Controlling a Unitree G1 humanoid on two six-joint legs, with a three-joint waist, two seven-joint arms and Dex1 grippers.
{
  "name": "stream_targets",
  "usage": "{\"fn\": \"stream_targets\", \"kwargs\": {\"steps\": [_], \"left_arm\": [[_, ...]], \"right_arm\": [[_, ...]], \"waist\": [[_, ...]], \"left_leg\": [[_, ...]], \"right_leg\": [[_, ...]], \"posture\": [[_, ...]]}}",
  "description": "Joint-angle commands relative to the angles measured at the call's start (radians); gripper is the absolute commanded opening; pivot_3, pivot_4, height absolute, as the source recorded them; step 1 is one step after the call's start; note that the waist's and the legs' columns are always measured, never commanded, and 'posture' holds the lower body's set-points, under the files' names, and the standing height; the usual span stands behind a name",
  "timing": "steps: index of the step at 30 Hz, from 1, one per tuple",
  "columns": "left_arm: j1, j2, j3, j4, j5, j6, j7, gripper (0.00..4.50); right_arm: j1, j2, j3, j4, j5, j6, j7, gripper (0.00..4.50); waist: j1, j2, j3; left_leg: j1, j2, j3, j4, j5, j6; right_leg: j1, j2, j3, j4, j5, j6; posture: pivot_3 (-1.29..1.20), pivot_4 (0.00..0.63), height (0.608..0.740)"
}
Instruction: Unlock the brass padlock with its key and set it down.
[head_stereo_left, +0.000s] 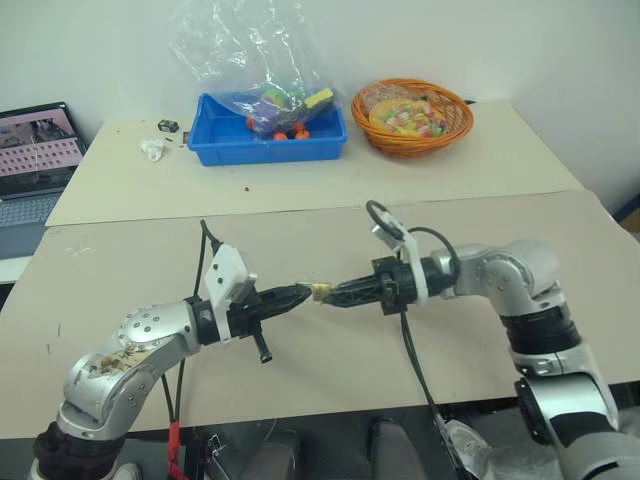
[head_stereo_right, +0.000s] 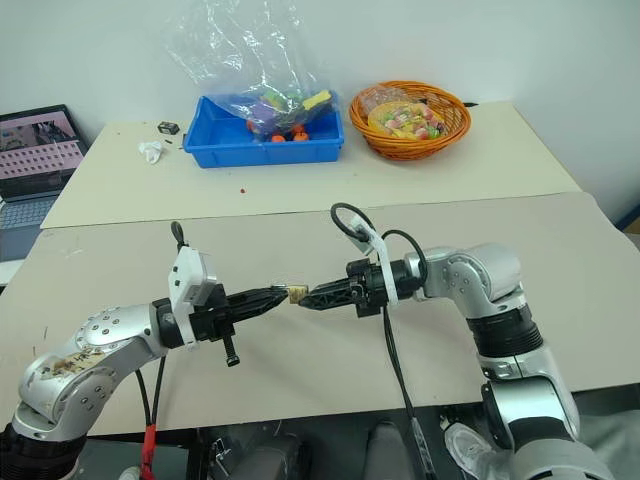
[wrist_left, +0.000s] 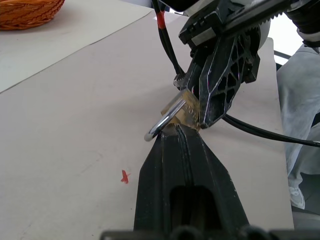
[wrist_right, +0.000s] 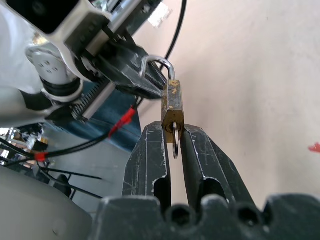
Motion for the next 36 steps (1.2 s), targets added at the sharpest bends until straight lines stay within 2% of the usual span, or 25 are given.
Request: {"fn": "stream_targets", "kwargs": {"steps": [1, 6, 13, 16, 23, 26, 36], "left_arm": [[-0.013, 0.007, 0.012, -0.031, -0.014, 0.004, -0.002, 0.01], [-0.004, 0.008, 0.013, -0.031, -0.011, -0.001, -0.005, 0.01], [0.005, 0.006, 0.007, -0.025, 0.000, -0.012, -0.008, 0.01], [0.008, 0.010, 0.008, -0.030, 0.000, -0.019, -0.009, 0.01], [0.010, 0.032, 0.021, -0.054, 0.049, -0.081, -0.029, 0.01], [0.041, 0.067, 0.015, -0.059, 0.112, -0.150, -0.073, 0.01], [0.092, 0.076, 0.075, -0.108, 0.081, -0.121, -0.043, 0.01]], "right_arm": [[0.012, -0.032, 0.017, -0.070, -0.006, -0.048, 0.047, 0.00], [0.015, -0.030, 0.013, -0.087, 0.007, -0.046, 0.051, 0.00], [-0.029, 0.017, -0.061, -0.030, 0.056, 0.005, 0.032, 0.00], [-0.029, 0.007, -0.050, 0.001, 0.035, -0.007, 0.040, 0.00], [-0.057, 0.006, 0.020, 0.229, -0.097, -0.124, 0.094, 0.00], [-0.059, 0.008, 0.062, 0.291, -0.143, -0.164, 0.136, 0.00], [-0.079, 0.063, 0.174, 0.510, -0.311, -0.289, 0.219, 0.00]], "waist": [[0.000, 0.000, 0.000], [-0.001, 0.000, 0.000], [0.001, 0.000, 0.000], [0.001, 0.000, 0.000], [0.000, 0.000, 0.000], [-0.005, 0.000, 0.000], [-0.006, 0.000, 0.000]], "left_leg": [[0.000, 0.000, 0.000, 0.000, 0.000, 0.000], [0.000, 0.000, 0.000, 0.000, 0.000, 0.000], [0.000, 0.000, 0.000, 0.000, 0.000, 0.000], [0.000, 0.000, 0.000, 0.000, 0.000, 0.000], [0.000, 0.000, 0.001, 0.000, 0.000, 0.000], [0.000, 0.000, 0.001, 0.000, 0.000, 0.000], [0.002, 0.001, 0.001, 0.000, 0.000, 0.000]], "right_leg": [[0.000, 0.000, 0.000, 0.000, 0.000, 0.000], [0.000, 0.000, 0.000, 0.000, 0.000, 0.000], [0.000, 0.000, 0.000, 0.000, 0.000, 0.000], [0.000, 0.000, 0.000, 0.000, 0.000, 0.000], [0.000, 0.000, 0.000, 0.000, 0.000, 0.000], [0.000, 0.000, 0.000, 0.000, 0.000, 0.000], [0.001, 0.000, 0.000, 0.000, 0.000, 0.000]], "posture": [[0.00, 0.150, 0.740], [0.00, 0.150, 0.740], [0.00, 0.150, 0.740], [0.00, 0.150, 0.740], [0.00, 0.150, 0.740], [0.00, 0.150, 0.740], [0.00, 0.150, 0.740]]}}
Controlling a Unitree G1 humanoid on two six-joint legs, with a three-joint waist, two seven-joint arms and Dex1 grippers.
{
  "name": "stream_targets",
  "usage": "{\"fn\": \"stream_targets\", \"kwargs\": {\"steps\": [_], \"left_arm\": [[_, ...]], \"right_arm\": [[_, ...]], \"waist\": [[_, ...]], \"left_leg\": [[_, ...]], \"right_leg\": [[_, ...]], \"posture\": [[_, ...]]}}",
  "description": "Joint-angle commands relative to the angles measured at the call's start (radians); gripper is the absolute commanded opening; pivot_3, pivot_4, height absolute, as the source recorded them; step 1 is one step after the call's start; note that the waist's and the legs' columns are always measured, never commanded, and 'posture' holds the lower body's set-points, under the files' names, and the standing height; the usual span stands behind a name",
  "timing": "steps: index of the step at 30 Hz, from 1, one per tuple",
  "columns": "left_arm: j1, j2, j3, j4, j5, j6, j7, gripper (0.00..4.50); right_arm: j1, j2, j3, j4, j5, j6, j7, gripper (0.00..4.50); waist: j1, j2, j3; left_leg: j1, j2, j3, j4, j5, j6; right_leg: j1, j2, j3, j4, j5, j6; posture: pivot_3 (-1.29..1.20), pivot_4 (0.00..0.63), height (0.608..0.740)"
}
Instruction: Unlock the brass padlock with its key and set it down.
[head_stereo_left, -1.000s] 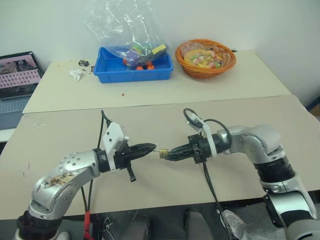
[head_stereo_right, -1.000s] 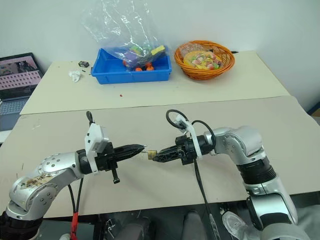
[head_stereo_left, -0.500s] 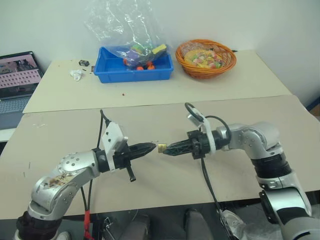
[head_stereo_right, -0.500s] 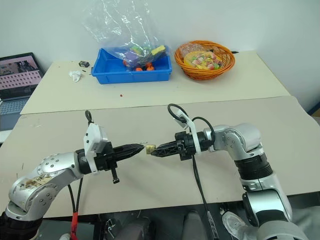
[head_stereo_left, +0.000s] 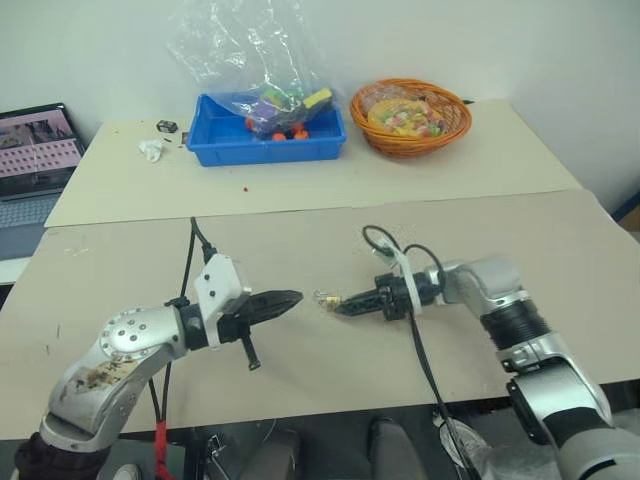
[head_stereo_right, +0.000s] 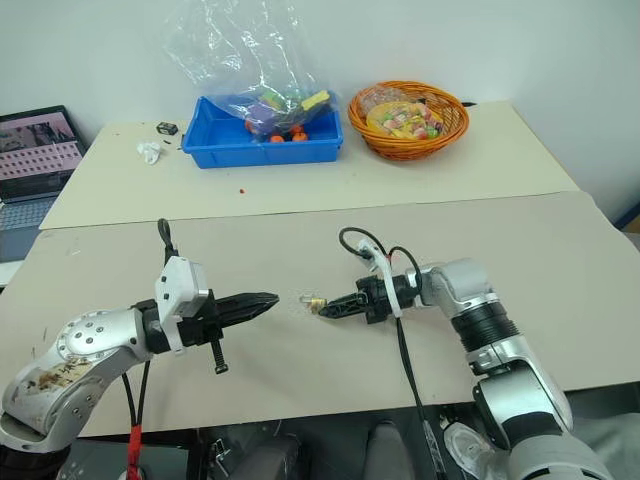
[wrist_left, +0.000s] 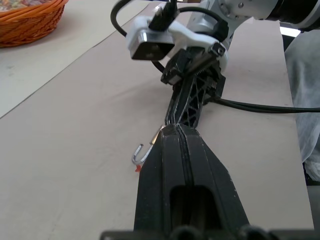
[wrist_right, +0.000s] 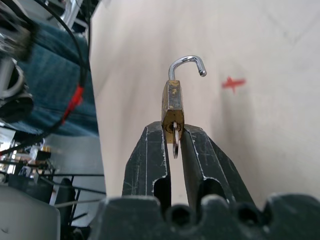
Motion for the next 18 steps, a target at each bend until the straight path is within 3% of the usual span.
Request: {"fn": "stream_targets", "kwargs": {"steps": [1, 12, 14, 18], "left_arm": [[0.019, 0.013, 0.044, -0.063, -0.018, -0.003, 0.010, 0.01], [0.052, 0.018, 0.074, -0.099, -0.027, 0.018, 0.027, 0.01], [0.050, 0.019, 0.072, -0.096, -0.027, 0.018, 0.027, 0.00], [0.047, 0.018, 0.066, -0.091, -0.029, 0.014, 0.025, 0.00]], "right_arm": [[-0.026, 0.018, 0.014, 0.086, -0.068, -0.069, 0.011, 0.00], [-0.081, 0.064, -0.025, 0.355, -0.204, -0.200, -0.033, 0.00], [-0.085, 0.067, -0.029, 0.364, -0.210, -0.198, -0.028, 0.99], [-0.086, 0.073, -0.030, 0.370, -0.237, -0.213, -0.033, 2.23]], "waist": [[0.000, 0.000, 0.000], [0.006, -0.001, -0.001], [0.005, -0.001, -0.001], [0.007, -0.001, -0.001]], "left_leg": [[0.001, 0.000, 0.000, 0.000, 0.000, 0.000], [0.033, 0.011, 0.006, -0.003, -0.010, 0.005], [0.035, 0.011, 0.006, -0.003, -0.010, 0.005], [0.035, 0.011, 0.006, -0.006, -0.007, -0.001]], "right_leg": [[0.000, 0.000, 0.000, 0.000, 0.000, 0.000], [0.031, 0.012, 0.004, -0.002, 0.002, -0.003], [0.033, 0.012, 0.004, -0.001, 0.002, -0.003], [0.032, 0.013, 0.005, -0.002, 0.002, -0.003]], "posture": [[0.00, 0.150, 0.740], [0.00, 0.150, 0.740], [0.00, 0.150, 0.740], [0.00, 0.150, 0.740]]}}
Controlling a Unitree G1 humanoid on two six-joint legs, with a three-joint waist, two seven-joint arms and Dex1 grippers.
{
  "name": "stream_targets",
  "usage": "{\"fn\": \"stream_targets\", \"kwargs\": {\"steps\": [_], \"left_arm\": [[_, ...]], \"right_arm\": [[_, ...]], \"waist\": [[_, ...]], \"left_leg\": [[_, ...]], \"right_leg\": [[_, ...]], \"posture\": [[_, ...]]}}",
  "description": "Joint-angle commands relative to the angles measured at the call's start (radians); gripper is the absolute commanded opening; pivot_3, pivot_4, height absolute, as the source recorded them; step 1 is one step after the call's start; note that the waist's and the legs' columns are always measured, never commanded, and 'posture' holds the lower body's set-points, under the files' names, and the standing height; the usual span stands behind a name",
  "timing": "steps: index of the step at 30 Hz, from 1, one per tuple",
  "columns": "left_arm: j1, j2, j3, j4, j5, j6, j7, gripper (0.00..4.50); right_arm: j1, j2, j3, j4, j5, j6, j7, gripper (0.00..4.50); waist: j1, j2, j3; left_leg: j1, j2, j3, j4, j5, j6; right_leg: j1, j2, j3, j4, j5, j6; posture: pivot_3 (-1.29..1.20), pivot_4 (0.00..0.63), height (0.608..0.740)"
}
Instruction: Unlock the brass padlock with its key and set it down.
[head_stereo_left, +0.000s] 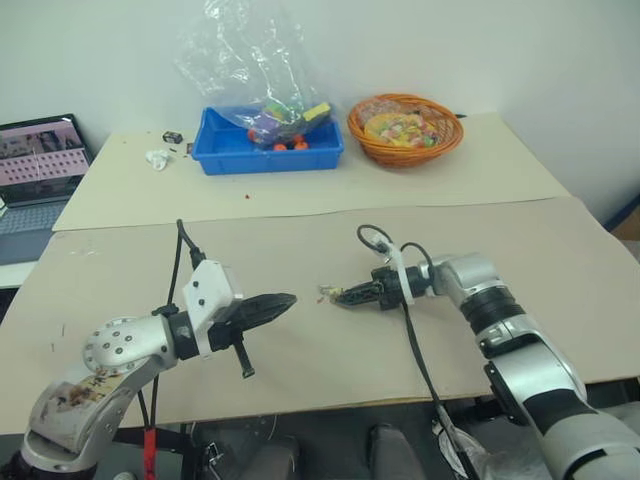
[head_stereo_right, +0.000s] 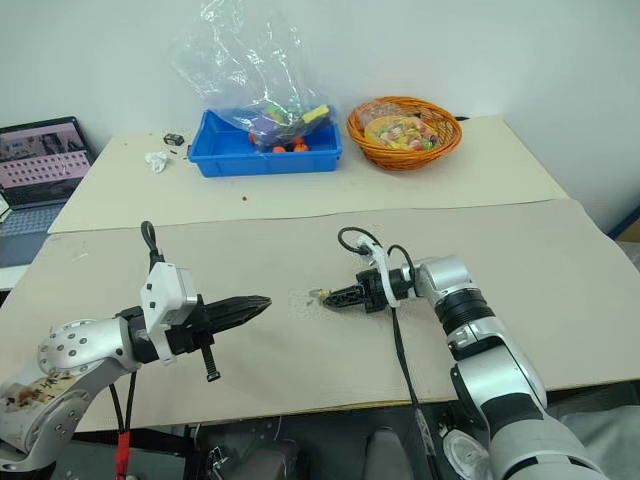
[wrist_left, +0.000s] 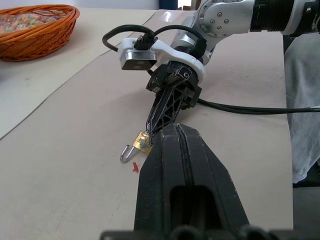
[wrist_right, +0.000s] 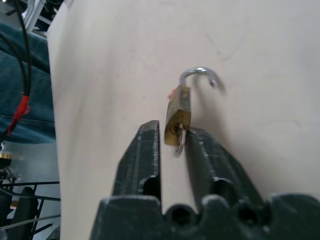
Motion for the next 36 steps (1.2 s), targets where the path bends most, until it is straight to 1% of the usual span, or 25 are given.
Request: {"fn": "stream_targets", "kwargs": {"steps": [1, 2, 3, 5, 6, 10, 14, 17, 20, 23, 25, 26, 27, 29, 30, 32, 34, 36], "left_arm": [[-0.007, 0.005, 0.018, -0.023, -0.009, -0.009, 0.002, 0.00], [-0.010, 0.004, 0.016, -0.020, -0.008, -0.011, 0.002, 0.00], [-0.011, 0.004, 0.015, -0.017, -0.007, -0.012, 0.001, 0.00], [-0.012, 0.003, 0.013, -0.013, -0.004, -0.015, -0.001, 0.00], [-0.009, 0.003, 0.012, -0.009, 0.001, -0.022, -0.005, 0.00], [0.010, 0.004, 0.014, 0.022, 0.036, -0.059, -0.022, 0.00], [0.049, 0.006, -0.005, 0.062, 0.115, -0.125, -0.034, 0.00], [0.065, -0.008, -0.011, 0.067, 0.132, -0.139, -0.028, 0.00], [0.074, -0.029, -0.009, 0.083, 0.154, -0.138, 0.008, 0.00], [0.082, -0.072, 0.002, 0.123, 0.193, -0.142, 0.068, 0.00], [0.090, -0.099, 0.011, 0.137, 0.208, -0.138, 0.104, 0.00], [0.089, -0.144, 0.032, 0.158, 0.211, -0.121, 0.166, 0.00], [0.080, -0.215, 0.068, 0.202, 0.228, -0.110, 0.273, 0.00], [0.046, -0.352, 0.160, 0.294, 0.270, -0.109, 0.492, 0.00], [0.032, -0.395, 0.194, 0.323, 0.285, -0.114, 0.555, 0.00], [-0.006, -0.464, 0.266, 0.398, 0.324, -0.158, 0.677, 0.00], [-0.041, -0.501, 0.318, 0.478, 0.363, -0.215, 0.766, 0.00], [-0.071, -0.523, 0.352, 0.544, 0.381, -0.262, 0.819, 0.00]], "right_arm": [[0.013, -0.011, -0.011, 0.042, -0.067, -0.020, -0.043, 2.56], [0.014, -0.014, -0.014, 0.037, -0.068, -0.021, -0.038, 2.91], [0.016, -0.020, -0.015, 0.031, -0.069, -0.020, -0.027, 3.14], [0.018, -0.028, -0.018, 0.027, -0.074, -0.024, -0.019, 3.14], [0.020, -0.036, -0.022, 0.030, -0.078, -0.035, -0.019, 3.14], [0.025, -0.096, -0.050, 0.015, -0.072, -0.067, 0.014, 3.14], [0.010, -0.138, -0.128, 0.070, -0.087, -0.146, -0.090, 3.14], [0.052, -0.166, -0.171, 0.001, -0.090, -0.159, -0.129, 3.14], [0.124, -0.191, -0.251, -0.156, -0.056, -0.126, -0.197, 3.14], [0.241, -0.191, -0.339, -0.402, -0.068, -0.154, -0.346, 3.14], [0.302, -0.175, -0.376, -0.527, -0.085, -0.175, -0.439, 3.14], [0.338, -0.140, -0.420, -0.613, -0.100, -0.196, -0.536, 3.14], [0.387, -0.083, -0.476, -0.706, -0.142, -0.233, -0.685, 3.14], [0.505, -0.024, -0.496, -0.833, -0.316, -0.326, -0.949, 3.14], [0.543, -0.010, -0.487, -0.860, -0.387, -0.355, -1.030, 3.14], [0.591, 0.114, -0.545, -0.917, -0.348, -0.369, -1.132, 3.14], [0.622, 0.157, -0.534, -0.938, -0.371, -0.402, -1.175, 3.14], [0.630, 0.179, -0.524, -0.924, -0.387, -0.426, -1.199, 3.14]], "waist": [[-0.004, 0.000, 0.000], [-0.004, 0.000, 0.000], [-0.005, 0.000, 0.000], [-0.005, 0.000, 0.000], [-0.003, 0.000, 0.000], [0.003, 0.000, 0.000], [0.003, 0.000, 0.000], [0.003, 0.000, 0.000], [0.006, 0.000, 0.000], [0.012, 0.001, 0.000], [0.015, 0.001, 0.001], [0.013, 0.001, 0.001], [0.012, 0.001, 0.001], [0.016, 0.001, 0.001], [0.020, 0.001, 0.001], [0.022, 0.000, 0.001], [0.019, 0.000, 0.001], [0.018, 0.000, 0.001]], "left_leg": [[0.000, 0.000, 0.000, -0.001, 0.001, -0.002], [0.000, 0.001, 0.001, -0.002, 0.001, -0.002], [0.000, 0.001, 0.001, -0.003, 0.001, -0.002], [0.002, 0.001, 0.001, -0.003, 0.000, -0.002], [0.002, 0.001, 0.001, -0.003, -0.002, 0.002], [0.002, 0.001, 0.001, -0.004, -0.002, 0.002], [0.001, 0.001, 0.002, -0.005, 0.000, -0.002], [-0.002, 0.002, 0.002, -0.005, 0.000, -0.002], [-0.009, 0.001, 0.002, -0.005, 0.000, -0.003], [-0.011, 0.002, 0.002, -0.005, 0.000, -0.003], [-0.013, 0.002, 0.003, -0.005, 0.000, -0.003], [-0.015, 0.001, 0.003, -0.005, 0.000, -0.003], [-0.016, 0.002, 0.004, -0.005, 0.000, -0.003], [-0.017, 0.002, 0.005, -0.005, 0.000, -0.004], [-0.018, 0.003, 0.006, -0.005, 0.001, -0.006], [-0.020, 0.003, 0.006, -0.004, 0.001, -0.007], [-0.021, 0.003, 0.008, -0.004, 0.001, -0.007], [-0.021, 0.002, 0.009, -0.003, 0.002, -0.007]], "right_leg": [[-0.001, 0.000, 0.000, 0.000, 0.000, 0.000], [-0.001, 0.001, 0.001, 0.000, 0.000, 0.000], [-0.001, 0.001, 0.001, 0.000, 0.000, 0.000], [0.000, 0.001, 0.002, -0.001, 0.000, 0.000], [0.000, 0.001, 0.002, 0.000, 0.000, 0.000], [0.000, 0.001, 0.002, 0.000, 0.000, 0.000], [-0.001, 0.001, 0.002, -0.002, -0.001, 0.000], [-0.005, 0.002, 0.002, -0.003, -0.001, 0.000], [-0.013, 0.002, 0.003, -0.003, -0.001, 0.000], [-0.016, 0.002, 0.003, -0.002, -0.001, 0.000], [-0.018, 0.002, 0.003, -0.002, -0.001, 0.000], [-0.019, 0.002, 0.003, -0.002, -0.001, 0.000], [-0.021, 0.002, 0.004, -0.001, -0.001, 0.000], [-0.024, 0.002, 0.006, 0.000, -0.001, 0.000], [-0.026, 0.002, 0.007, 0.000, -0.001, 0.000], [-0.029, 0.003, 0.007, 0.001, 0.000, 0.000], [-0.031, 0.004, 0.009, 0.002, 0.000, -0.001], [-0.031, 0.004, 0.011, 0.001, 0.000, -0.001]], "posture": [[0.00, 0.150, 0.740], [0.00, 0.150, 0.740], [0.00, 0.150, 0.740], [0.00, 0.150, 0.740], [0.00, 0.150, 0.740], [0.00, 0.150, 0.740], [0.00, 0.150, 0.740], [0.00, 0.150, 0.740], [0.00, 0.150, 0.740], [0.00, 0.150, 0.740], [0.00, 0.150, 0.740], [0.00, 0.150, 0.740], [0.00, 0.150, 0.740], [0.00, 0.150, 0.740], [0.00, 0.150, 0.740], [0.00, 0.150, 0.740], [0.00, 0.150, 0.740], [0.00, 0.150, 0.740]]}}
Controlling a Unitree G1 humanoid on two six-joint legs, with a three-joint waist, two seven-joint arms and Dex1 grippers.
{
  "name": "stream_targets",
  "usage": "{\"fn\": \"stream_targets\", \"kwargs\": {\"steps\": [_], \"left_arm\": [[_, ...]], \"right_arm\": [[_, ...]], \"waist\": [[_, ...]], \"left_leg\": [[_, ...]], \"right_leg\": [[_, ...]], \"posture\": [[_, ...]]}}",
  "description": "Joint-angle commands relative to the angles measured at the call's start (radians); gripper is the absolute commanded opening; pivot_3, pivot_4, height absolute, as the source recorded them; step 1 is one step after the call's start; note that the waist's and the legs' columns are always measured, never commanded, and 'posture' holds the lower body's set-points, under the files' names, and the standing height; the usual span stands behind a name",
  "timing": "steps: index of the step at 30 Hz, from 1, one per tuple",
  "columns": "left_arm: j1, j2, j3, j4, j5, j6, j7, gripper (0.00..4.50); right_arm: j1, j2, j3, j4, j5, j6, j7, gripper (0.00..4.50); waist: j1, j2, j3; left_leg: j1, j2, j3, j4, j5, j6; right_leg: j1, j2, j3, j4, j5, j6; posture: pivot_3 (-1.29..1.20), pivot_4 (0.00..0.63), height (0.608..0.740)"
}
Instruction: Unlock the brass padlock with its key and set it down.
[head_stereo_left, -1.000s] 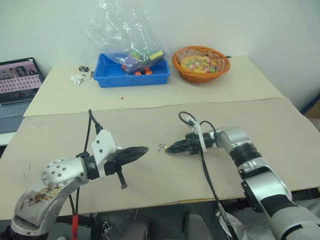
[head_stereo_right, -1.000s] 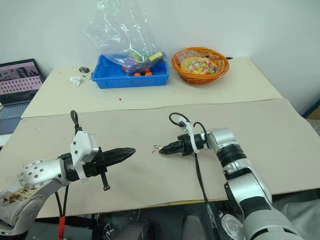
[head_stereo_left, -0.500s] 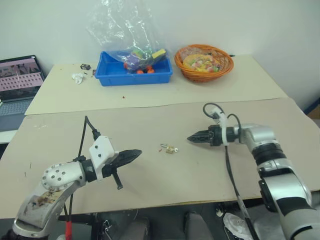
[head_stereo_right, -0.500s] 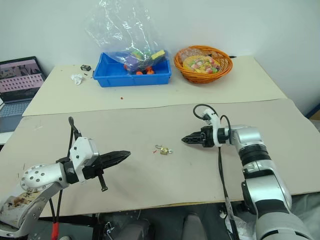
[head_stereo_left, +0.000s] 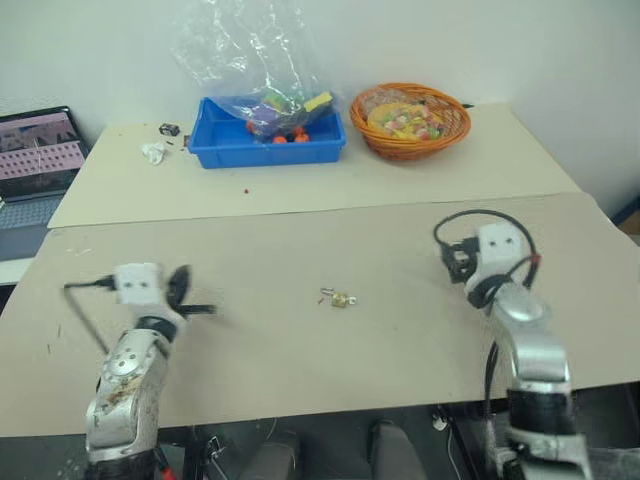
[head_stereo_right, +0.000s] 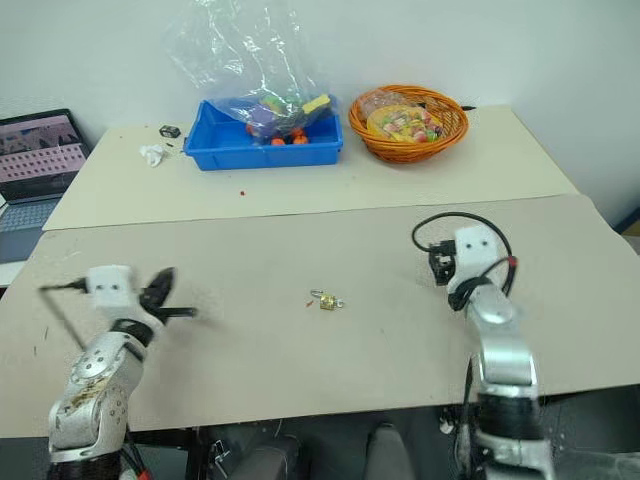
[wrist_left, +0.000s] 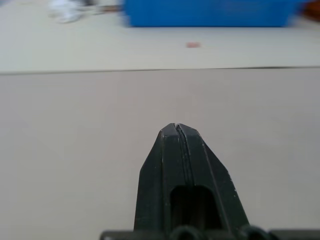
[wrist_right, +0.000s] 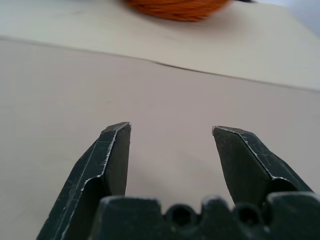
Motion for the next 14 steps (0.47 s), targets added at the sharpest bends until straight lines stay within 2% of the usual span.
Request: {"fn": "stream_targets", "kwargs": {"steps": [1, 7, 14], "left_arm": [[-0.054, -0.031, 0.070, 0.088, 0.037, -0.114, 0.111, 0.00], [-0.070, -0.001, 0.065, 0.144, 0.034, -0.185, 0.057, 0.00], [-0.074, 0.013, 0.083, 0.172, 0.010, -0.236, 0.030, 0.00]], "right_arm": [[-0.010, 0.030, -0.003, -0.034, -0.020, -0.077, -0.063, 3.14], [-0.065, -0.022, -0.021, 0.117, -0.019, -0.147, -0.044, 3.14], [-0.092, -0.062, -0.021, 0.186, -0.009, -0.192, -0.032, 3.14]], "waist": [[-0.001, 0.000, 0.000], [-0.005, 0.000, 0.000], [-0.013, 0.000, 0.000]], "left_leg": [[0.000, 0.000, 0.001, 0.000, 0.000, 0.000], [0.000, 0.000, 0.002, 0.000, 0.000, 0.001], [0.001, 0.004, 0.003, 0.000, 0.000, 0.001]], "right_leg": [[0.000, 0.000, 0.001, 0.000, 0.000, 0.000], [0.000, 0.002, 0.002, -0.001, 0.000, 0.000], [0.000, 0.005, 0.003, -0.001, 0.000, -0.001]], "posture": [[0.00, 0.150, 0.740], [0.00, 0.150, 0.740], [0.00, 0.150, 0.740]]}}
